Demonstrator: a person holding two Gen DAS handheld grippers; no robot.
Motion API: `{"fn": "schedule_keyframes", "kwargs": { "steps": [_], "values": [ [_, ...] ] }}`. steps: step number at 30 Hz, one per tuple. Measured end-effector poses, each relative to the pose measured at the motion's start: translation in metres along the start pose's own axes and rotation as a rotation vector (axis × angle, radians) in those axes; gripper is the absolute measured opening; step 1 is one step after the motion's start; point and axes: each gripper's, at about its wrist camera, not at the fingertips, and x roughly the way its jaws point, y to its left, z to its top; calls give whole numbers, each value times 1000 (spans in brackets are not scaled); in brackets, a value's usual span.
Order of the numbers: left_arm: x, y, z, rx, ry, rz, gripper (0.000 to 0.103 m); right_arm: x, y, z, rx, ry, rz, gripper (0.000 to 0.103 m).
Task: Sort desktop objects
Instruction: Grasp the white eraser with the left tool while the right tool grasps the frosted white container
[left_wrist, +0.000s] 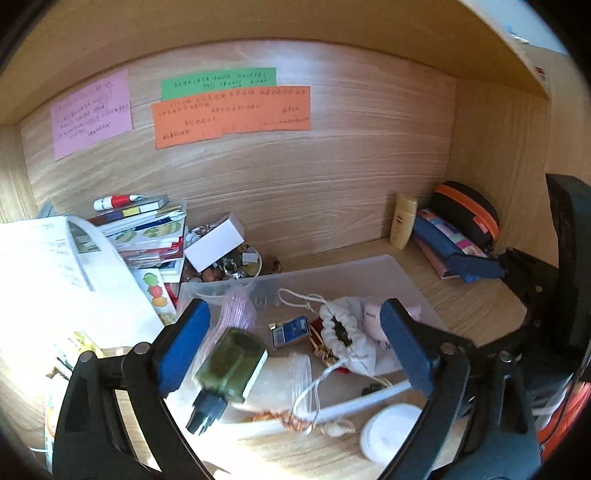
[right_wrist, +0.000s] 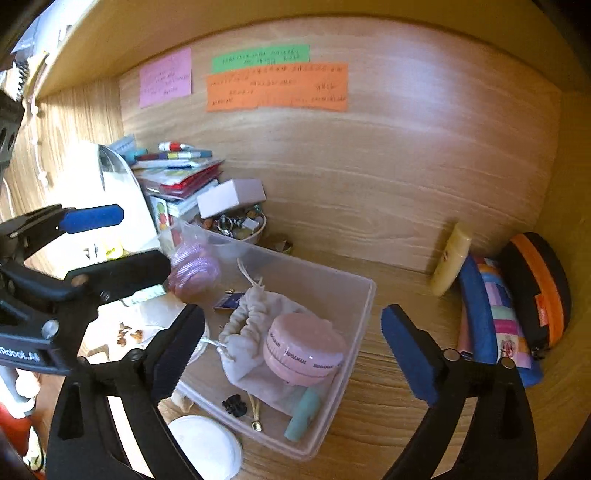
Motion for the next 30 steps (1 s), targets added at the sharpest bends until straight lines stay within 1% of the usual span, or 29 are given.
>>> {"fn": "schedule_keyframes", "kwargs": {
  "steps": [4,8,12,14,18,23,26,30],
  "values": [
    [-18,3,-9,8,-26,22,95,-14,6,-7,-10,-5,15,97],
    [-39,13,-15,-7,-56,47,95,-27,13,-14,-32,-10,31,97],
    [-56,26,-24,-23,-64,73,95,-42,19,-21,-53,-19,27,97],
    [-61,33,-31,-33,-55,81,95,-46,21,-24,-61,-22,25,98],
    [-64,46,-49,-51,-12,102,95,-52,29,-35,-99,-8,4,98],
    [-60,61,-76,-82,52,128,95,-50,38,-47,-105,25,10,98],
    [-52,67,-92,-82,109,136,95,-46,43,-56,-93,61,33,98],
    [-44,72,-110,-95,171,118,95,-32,48,-71,-100,131,26,98]
  ]
}}
